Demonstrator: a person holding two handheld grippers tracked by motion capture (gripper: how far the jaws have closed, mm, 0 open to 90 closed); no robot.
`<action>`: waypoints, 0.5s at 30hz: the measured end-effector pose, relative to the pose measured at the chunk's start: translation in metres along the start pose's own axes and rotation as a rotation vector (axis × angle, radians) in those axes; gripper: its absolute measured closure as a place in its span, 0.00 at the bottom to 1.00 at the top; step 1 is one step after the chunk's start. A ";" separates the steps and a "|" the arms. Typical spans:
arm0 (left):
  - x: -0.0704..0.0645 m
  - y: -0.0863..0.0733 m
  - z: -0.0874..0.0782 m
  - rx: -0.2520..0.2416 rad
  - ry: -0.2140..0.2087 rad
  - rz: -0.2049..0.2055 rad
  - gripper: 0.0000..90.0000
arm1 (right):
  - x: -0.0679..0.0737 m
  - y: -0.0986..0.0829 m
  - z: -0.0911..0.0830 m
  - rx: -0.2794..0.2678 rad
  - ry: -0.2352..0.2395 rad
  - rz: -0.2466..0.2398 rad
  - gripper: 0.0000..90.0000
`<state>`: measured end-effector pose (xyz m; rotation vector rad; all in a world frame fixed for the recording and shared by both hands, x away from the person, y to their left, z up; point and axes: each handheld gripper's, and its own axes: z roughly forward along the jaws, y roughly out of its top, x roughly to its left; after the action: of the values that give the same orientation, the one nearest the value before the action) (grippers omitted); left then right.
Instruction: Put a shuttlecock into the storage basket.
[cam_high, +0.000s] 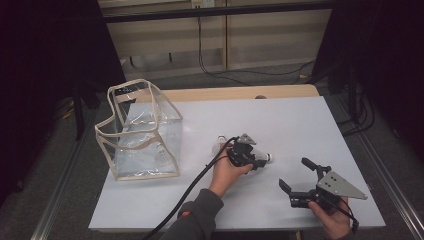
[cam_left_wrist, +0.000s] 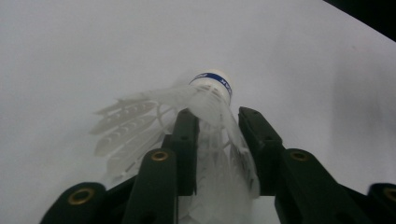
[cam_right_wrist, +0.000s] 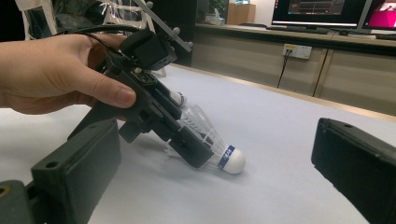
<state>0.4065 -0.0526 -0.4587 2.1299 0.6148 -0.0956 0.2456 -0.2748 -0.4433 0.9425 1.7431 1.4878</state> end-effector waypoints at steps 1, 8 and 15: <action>0.000 0.000 0.000 -0.003 0.000 -0.001 0.79 | 0.000 0.000 0.000 -0.002 -0.001 -0.002 0.02; -0.001 0.000 0.001 -0.022 -0.012 0.006 0.90 | 0.000 0.000 -0.001 -0.001 -0.002 -0.006 0.02; -0.001 0.001 -0.002 -0.022 -0.038 -0.012 0.97 | 0.000 0.000 -0.001 -0.002 -0.003 -0.006 0.02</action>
<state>0.4056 -0.0521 -0.4570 2.0985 0.6038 -0.1348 0.2444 -0.2757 -0.4432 0.9374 1.7404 1.4841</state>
